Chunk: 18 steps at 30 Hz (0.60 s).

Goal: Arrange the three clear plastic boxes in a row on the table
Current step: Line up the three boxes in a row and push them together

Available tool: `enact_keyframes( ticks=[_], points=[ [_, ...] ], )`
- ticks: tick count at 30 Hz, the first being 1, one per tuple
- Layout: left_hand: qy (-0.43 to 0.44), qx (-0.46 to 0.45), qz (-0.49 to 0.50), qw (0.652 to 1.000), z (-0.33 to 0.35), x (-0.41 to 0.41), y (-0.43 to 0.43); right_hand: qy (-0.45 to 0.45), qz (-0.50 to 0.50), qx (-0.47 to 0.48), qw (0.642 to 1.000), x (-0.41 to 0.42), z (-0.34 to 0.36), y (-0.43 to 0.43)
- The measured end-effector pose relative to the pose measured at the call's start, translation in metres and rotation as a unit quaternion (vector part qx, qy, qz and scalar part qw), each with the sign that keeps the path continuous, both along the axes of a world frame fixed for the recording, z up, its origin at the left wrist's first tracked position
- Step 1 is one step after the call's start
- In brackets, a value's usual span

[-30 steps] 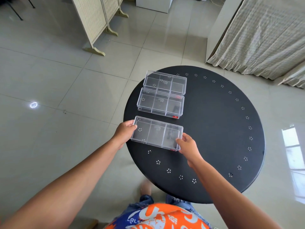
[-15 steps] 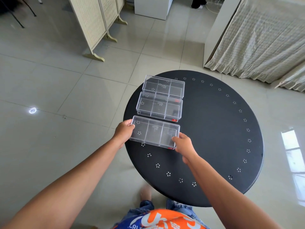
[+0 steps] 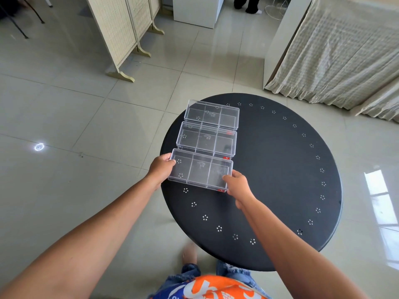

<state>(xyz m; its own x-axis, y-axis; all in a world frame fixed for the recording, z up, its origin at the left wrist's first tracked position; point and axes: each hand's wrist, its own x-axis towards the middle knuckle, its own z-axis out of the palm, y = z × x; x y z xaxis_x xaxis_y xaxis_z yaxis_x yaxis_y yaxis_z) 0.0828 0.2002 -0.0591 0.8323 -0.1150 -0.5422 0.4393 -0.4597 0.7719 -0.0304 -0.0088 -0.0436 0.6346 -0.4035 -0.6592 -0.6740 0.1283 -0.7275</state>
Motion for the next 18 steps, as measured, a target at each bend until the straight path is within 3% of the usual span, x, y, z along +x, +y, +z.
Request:
enact_keyframes(
  ticks=[18],
  points=[
    [0.01,0.014,-0.027,0.999,-0.0086,0.0078,0.0078,-0.003,-0.001,-0.014,1.0,0.0042,-0.0005,-0.0011]
  ],
)
